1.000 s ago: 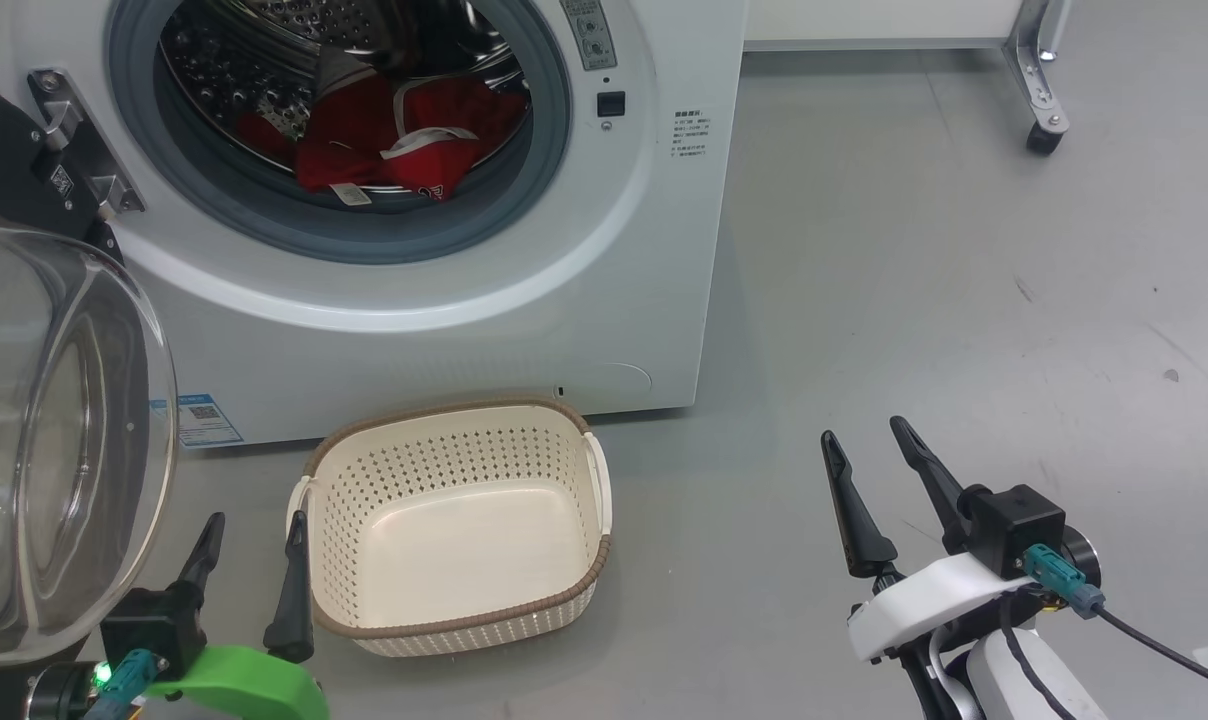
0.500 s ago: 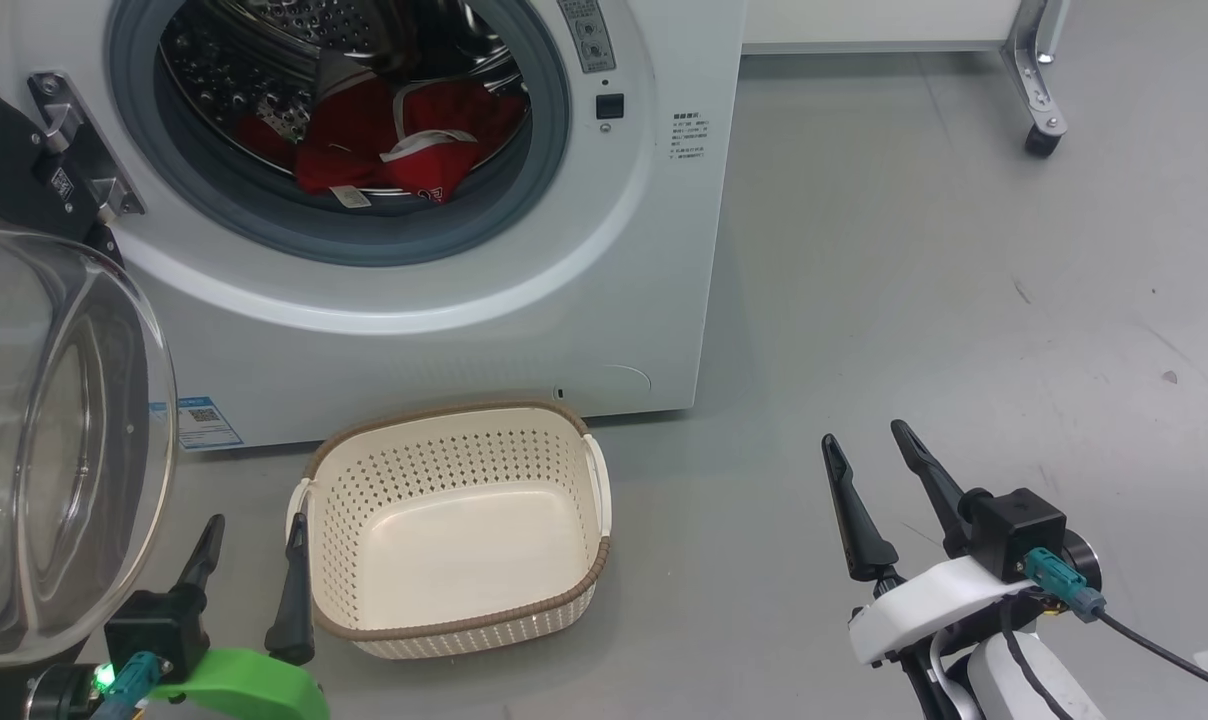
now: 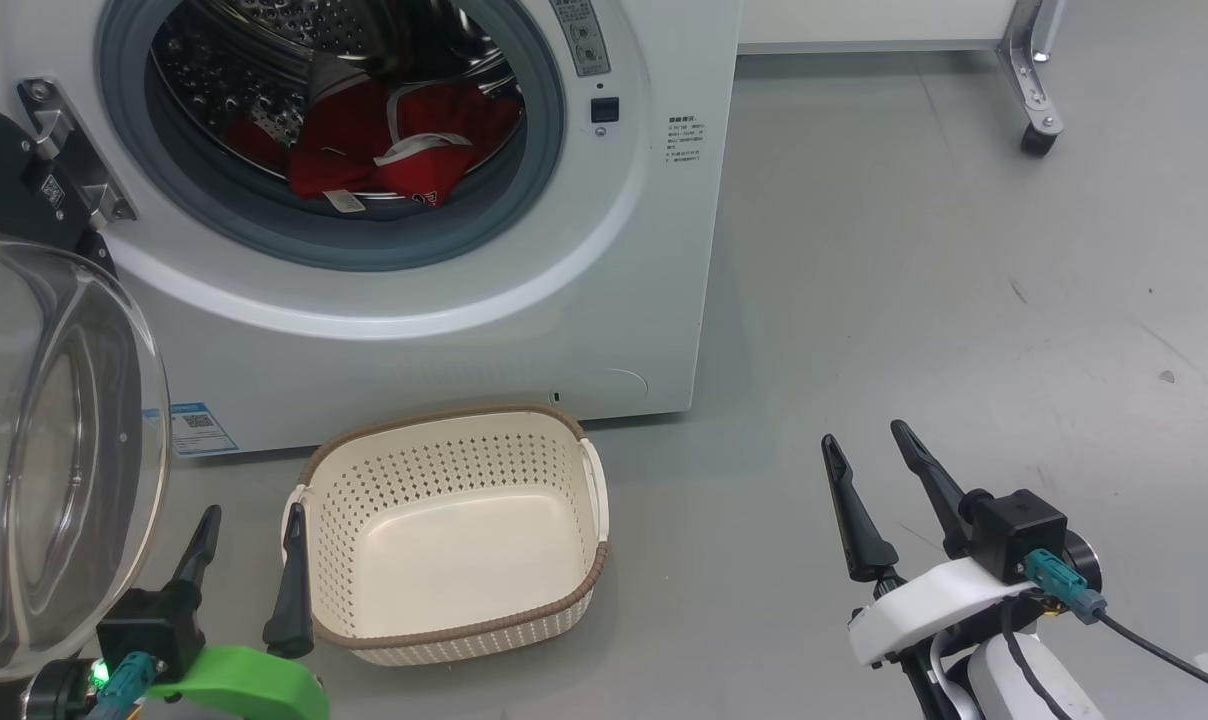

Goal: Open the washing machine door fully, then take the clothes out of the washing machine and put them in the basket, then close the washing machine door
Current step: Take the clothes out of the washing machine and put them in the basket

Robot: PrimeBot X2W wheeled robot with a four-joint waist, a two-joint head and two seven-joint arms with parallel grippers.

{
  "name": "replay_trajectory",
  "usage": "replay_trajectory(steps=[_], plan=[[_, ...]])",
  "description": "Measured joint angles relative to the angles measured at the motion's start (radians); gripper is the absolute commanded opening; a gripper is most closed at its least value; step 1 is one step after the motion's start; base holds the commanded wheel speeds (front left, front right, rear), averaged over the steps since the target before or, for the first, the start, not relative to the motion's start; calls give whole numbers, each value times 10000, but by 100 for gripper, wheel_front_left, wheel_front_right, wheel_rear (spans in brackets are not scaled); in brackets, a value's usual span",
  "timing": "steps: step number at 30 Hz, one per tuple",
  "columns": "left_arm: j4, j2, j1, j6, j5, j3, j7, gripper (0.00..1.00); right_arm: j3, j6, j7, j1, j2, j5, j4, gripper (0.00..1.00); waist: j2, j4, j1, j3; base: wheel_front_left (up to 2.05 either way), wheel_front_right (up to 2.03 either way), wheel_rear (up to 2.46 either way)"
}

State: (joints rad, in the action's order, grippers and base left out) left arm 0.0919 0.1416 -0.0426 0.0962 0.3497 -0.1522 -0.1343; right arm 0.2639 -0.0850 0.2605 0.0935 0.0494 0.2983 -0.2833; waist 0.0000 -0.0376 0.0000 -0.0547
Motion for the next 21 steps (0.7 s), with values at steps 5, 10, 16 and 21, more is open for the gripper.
replay_trajectory(steps=[5,10,16,21], plan=[[-17,0,0,0,0,0,0,100,0,0,0,-4,0,-2,15,100,0,-16,0,-40,62,-62,0],[-25,0,-1,0,0,-19,0,100,0,0,0,-4,0,-4,33,100,0,-12,0,-78,79,-79,0],[-23,10,-1,48,-173,19,4,100,2,0,0,-4,0,-4,33,100,0,3,0,-105,94,-94,0],[-23,6,-1,90,-190,50,8,100,6,0,0,-4,0,-4,31,100,0,-1,0,-112,75,-75,0]])
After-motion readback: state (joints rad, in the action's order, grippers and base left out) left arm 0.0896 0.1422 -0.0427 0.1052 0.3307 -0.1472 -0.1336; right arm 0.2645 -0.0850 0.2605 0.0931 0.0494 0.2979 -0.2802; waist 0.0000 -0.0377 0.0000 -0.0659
